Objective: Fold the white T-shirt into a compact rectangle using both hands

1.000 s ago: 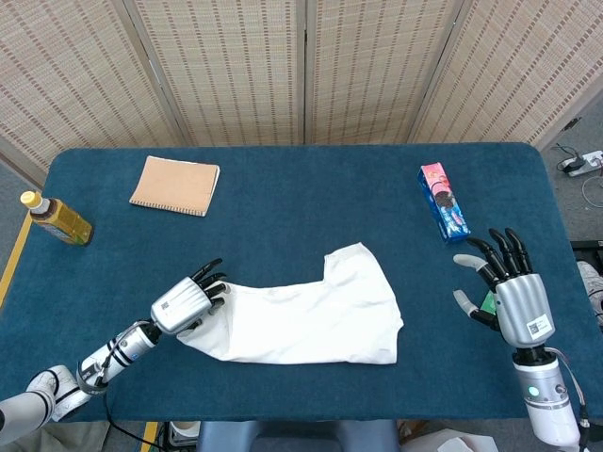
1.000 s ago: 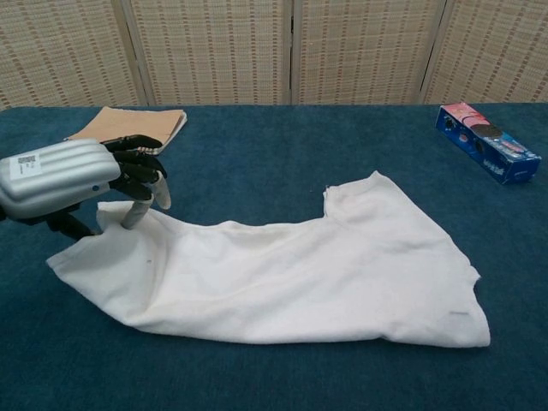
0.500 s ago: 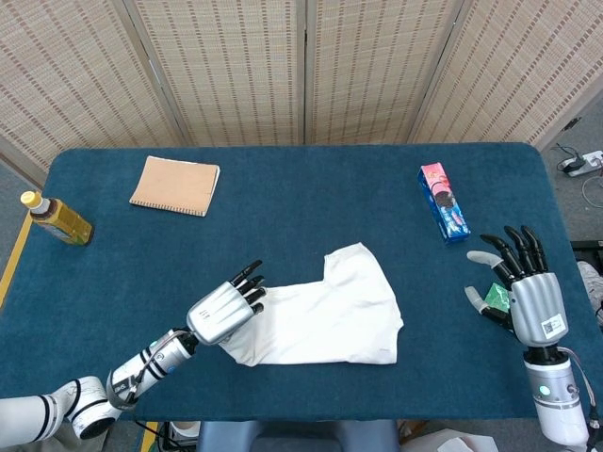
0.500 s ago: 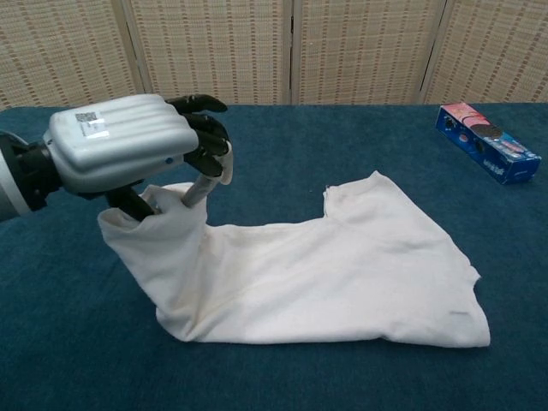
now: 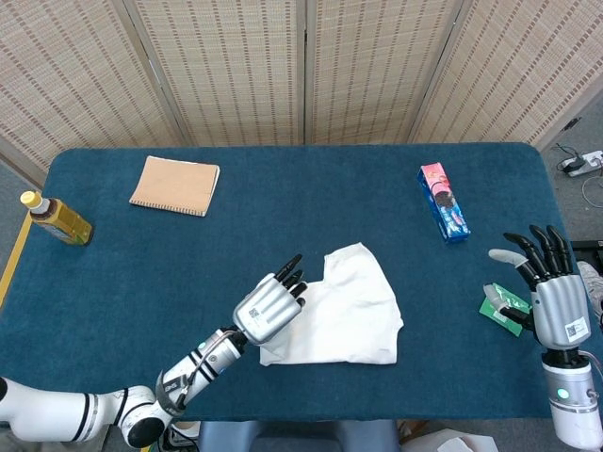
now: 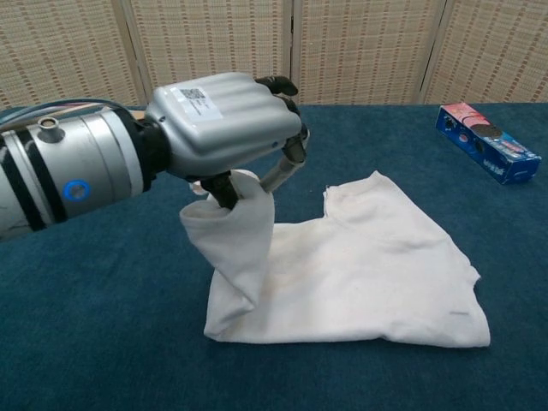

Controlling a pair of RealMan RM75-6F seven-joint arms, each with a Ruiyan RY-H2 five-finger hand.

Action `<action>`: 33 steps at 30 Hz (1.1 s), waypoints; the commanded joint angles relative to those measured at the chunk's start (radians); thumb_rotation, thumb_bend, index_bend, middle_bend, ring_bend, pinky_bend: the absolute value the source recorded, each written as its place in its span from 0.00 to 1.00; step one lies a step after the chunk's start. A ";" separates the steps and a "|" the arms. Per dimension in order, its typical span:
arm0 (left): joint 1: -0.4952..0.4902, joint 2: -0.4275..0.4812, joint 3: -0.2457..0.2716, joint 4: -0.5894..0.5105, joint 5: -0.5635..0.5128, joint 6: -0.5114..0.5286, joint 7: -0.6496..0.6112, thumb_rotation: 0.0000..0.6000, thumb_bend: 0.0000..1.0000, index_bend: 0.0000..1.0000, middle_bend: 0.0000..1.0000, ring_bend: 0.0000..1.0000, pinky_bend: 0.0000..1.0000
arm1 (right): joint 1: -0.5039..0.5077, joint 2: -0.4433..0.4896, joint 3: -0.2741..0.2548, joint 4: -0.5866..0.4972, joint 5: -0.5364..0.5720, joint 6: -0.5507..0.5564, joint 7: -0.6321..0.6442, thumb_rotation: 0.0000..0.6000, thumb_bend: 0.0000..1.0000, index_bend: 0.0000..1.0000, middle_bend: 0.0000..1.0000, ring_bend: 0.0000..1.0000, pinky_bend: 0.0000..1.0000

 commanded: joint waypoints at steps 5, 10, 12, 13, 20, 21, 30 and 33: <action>-0.103 -0.130 -0.042 0.006 -0.169 0.010 0.158 1.00 0.92 0.81 0.36 0.20 0.00 | -0.013 0.008 0.006 -0.002 0.011 0.014 0.001 1.00 0.21 0.36 0.23 0.08 0.00; -0.161 -0.202 -0.061 0.040 -0.247 0.033 0.212 1.00 0.92 0.81 0.36 0.20 0.00 | -0.021 0.014 0.011 0.002 0.023 0.018 0.008 1.00 0.21 0.36 0.23 0.08 0.00; -0.185 -0.229 -0.070 0.056 -0.279 0.042 0.232 1.00 0.92 0.81 0.36 0.20 0.00 | -0.023 0.016 0.012 0.005 0.027 0.018 0.013 1.00 0.21 0.36 0.23 0.08 0.00; -0.196 -0.239 -0.074 0.064 -0.293 0.046 0.240 1.00 0.92 0.81 0.36 0.20 0.00 | -0.024 0.017 0.012 0.006 0.028 0.018 0.014 1.00 0.21 0.36 0.23 0.08 0.00; -0.275 -0.314 -0.102 0.132 -0.389 0.072 0.294 1.00 0.92 0.81 0.36 0.20 0.00 | -0.029 0.021 0.017 0.016 0.035 0.019 0.031 1.00 0.21 0.36 0.23 0.08 0.00; -0.284 -0.322 -0.105 0.140 -0.400 0.075 0.299 1.00 0.92 0.81 0.36 0.20 0.00 | -0.030 0.022 0.017 0.017 0.036 0.019 0.033 1.00 0.21 0.36 0.23 0.08 0.00; -0.385 -0.400 -0.159 0.222 -0.513 0.092 0.331 1.00 0.92 0.81 0.36 0.20 0.00 | -0.036 0.033 0.027 0.028 0.050 0.020 0.050 1.00 0.21 0.36 0.23 0.08 0.00; -0.422 -0.428 -0.180 0.256 -0.544 0.096 0.337 1.00 0.92 0.81 0.36 0.20 0.00 | -0.041 0.039 0.029 0.030 0.056 0.023 0.057 1.00 0.21 0.36 0.23 0.08 0.00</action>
